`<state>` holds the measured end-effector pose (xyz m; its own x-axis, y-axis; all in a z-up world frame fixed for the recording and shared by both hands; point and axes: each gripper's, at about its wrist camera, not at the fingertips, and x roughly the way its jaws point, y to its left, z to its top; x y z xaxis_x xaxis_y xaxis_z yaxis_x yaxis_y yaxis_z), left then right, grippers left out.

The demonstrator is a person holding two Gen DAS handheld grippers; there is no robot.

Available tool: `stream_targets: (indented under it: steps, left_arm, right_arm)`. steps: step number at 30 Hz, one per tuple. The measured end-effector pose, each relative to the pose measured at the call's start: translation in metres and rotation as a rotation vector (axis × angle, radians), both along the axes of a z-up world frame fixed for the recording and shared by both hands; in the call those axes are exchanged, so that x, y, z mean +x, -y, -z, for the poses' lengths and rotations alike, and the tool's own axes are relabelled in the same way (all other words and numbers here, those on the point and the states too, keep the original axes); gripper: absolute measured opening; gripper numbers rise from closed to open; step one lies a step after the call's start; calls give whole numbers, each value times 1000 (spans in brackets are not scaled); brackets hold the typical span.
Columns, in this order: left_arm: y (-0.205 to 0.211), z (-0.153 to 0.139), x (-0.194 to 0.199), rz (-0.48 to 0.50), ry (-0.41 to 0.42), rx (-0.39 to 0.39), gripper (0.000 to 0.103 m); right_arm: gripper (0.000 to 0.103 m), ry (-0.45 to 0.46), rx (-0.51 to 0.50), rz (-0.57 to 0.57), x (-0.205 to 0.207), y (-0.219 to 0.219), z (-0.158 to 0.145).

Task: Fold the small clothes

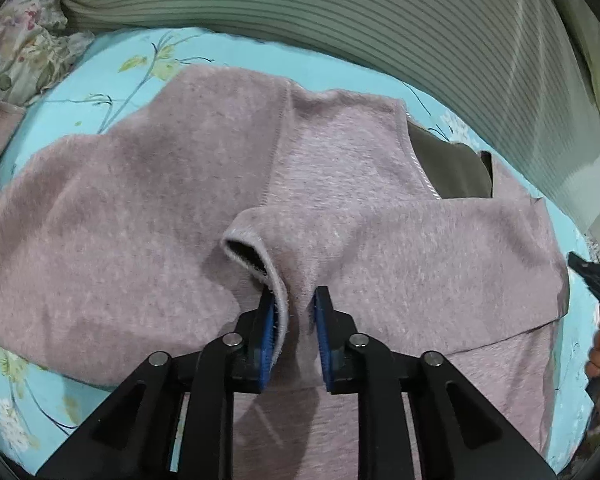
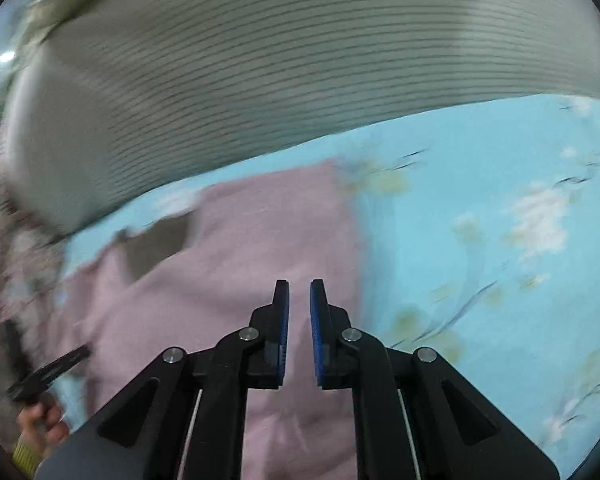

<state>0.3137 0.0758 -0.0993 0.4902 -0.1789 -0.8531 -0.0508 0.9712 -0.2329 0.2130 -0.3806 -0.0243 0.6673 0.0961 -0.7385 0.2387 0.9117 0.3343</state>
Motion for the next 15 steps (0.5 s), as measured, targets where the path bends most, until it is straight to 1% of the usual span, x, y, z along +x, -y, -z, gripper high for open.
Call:
stream_targets:
  steps: [1,2,3,4,5,6,7,8,9,10,11,12,13,14,15]
  left_arm:
    - [-3,0,-1,-4,-4,3,20]
    - [-5,0,-2,-9,-8,2,20]
    - [-8,-1,-4,-18,-11,2,20]
    - [-12,-3,-8,-28,-12,5,20]
    - [-18,-5,-13,-43,-11,18,20]
    - [-23,-7,-18,-54,-8,28,20]
    - [-32,-10,-25,-67,-4,33,21]
    - [-40,-13,-31,-79,-1,37,22]
    - [-51,-18,-38,-94,4,48,26]
    - [-63,-22,-45,-109,12,67,35]
    - [-78,-29,-51,-136,27,101,41]
    - [-93,-35,-54,-169,41,134,54]
    - [-108,-41,-55,-206,52,161,64]
    - [-120,-45,-54,-237,60,176,67]
    - [-140,-51,-53,-281,65,193,72]
  right_arm:
    - [13,-26,15,-31,2,-6,6]
    - [13,-76,16,-41,4,-11,18]
    - [13,-108,7,-29,4,-10,26]
    - [13,-158,-4,17,4,-3,37]
    - [13,-176,16,53,2,4,42]
    - [13,-175,58,78,-2,12,44]
    - [13,-155,112,104,-8,18,43]
    - [13,-141,128,114,-13,19,38]
    - [13,-123,126,106,-20,16,31]
    - [13,-98,126,84,-28,9,23]
    - [14,-85,130,68,-34,1,20]
    - [18,-74,139,46,-41,-7,14]
    - [25,-67,143,25,-48,-16,11]
    - [29,-63,135,-3,-55,-23,9]
    - [34,-65,133,-15,-61,-32,9]
